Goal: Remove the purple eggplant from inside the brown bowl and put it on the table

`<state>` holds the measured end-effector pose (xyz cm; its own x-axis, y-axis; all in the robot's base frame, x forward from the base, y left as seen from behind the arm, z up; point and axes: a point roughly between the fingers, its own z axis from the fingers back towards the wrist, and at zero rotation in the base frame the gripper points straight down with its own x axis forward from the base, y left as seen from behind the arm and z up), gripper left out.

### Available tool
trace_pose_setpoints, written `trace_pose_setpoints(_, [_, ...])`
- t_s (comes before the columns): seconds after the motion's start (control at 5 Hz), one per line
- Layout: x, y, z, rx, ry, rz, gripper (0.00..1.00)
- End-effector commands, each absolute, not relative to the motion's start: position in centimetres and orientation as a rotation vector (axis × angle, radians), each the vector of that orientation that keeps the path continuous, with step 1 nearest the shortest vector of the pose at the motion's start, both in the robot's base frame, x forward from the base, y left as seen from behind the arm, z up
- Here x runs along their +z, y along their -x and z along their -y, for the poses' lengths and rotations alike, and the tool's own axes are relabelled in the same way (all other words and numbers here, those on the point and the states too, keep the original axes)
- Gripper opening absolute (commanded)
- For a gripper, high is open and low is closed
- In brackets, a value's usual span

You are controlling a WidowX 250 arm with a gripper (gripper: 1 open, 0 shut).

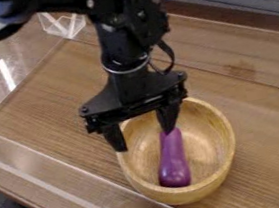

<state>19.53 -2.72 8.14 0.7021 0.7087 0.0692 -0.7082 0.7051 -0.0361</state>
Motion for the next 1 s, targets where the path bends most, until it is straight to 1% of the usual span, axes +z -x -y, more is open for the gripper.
trace_pose_setpoints(0.0, [7.9,-20.1,3.3,0.779,0.025,0.087,1.0])
trace_pose_setpoints(0.4, [6.5,-20.6,4.3,0.76,0.049,0.069,1.0])
trace_pose_setpoints(0.8, [5.1,-21.1,5.0,0.745,0.075,0.068,1.0])
